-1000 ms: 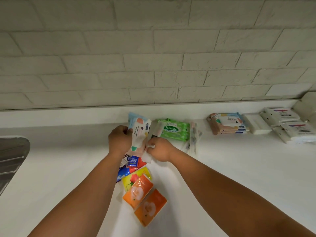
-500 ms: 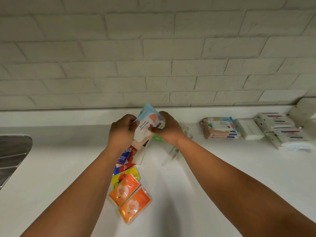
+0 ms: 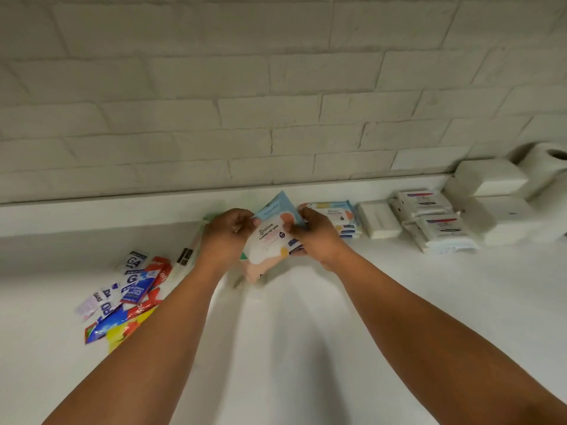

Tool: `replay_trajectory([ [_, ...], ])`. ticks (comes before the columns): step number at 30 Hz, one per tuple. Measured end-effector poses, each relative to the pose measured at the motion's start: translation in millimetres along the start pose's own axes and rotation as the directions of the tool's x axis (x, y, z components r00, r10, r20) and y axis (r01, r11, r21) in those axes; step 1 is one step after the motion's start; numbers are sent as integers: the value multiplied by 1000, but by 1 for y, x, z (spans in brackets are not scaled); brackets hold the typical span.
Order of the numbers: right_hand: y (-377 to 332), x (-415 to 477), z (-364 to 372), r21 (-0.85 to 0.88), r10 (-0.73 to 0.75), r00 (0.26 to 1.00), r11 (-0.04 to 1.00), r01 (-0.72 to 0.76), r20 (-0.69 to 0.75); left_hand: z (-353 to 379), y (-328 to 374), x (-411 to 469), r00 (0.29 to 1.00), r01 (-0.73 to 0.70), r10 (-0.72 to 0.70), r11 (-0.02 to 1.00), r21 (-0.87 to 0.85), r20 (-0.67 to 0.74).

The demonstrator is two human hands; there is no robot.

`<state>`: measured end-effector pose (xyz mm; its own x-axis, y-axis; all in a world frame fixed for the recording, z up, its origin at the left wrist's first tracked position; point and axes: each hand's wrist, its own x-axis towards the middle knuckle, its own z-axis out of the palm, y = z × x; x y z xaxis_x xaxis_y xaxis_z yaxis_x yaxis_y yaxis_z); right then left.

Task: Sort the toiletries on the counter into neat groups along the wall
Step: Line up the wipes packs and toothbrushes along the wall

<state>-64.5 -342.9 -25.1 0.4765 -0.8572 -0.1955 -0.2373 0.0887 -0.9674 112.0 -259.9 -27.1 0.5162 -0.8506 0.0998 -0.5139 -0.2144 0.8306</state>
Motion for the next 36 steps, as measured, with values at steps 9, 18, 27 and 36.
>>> replay_trajectory([
  [9, 44, 13, -85, 300, 145, 976, 950, -91, -161, 97, 3, 5, 928, 370, -317, 845, -386, 194],
  [18, 62, 53, -131, 44, 189, 927, 982, -185, -324, 156, 19, 48, 949, 315, -300, 878, -361, 98],
  [27, 72, 76, -144, -631, -58, 971, 768, -105, -232, 180, 14, 80, 950, 306, -312, 925, -224, 9],
  [36, 79, 77, -139, -815, -119, 961, 562, -140, -248, 179, 23, 71, 974, 200, -199, 980, 0, -107],
])
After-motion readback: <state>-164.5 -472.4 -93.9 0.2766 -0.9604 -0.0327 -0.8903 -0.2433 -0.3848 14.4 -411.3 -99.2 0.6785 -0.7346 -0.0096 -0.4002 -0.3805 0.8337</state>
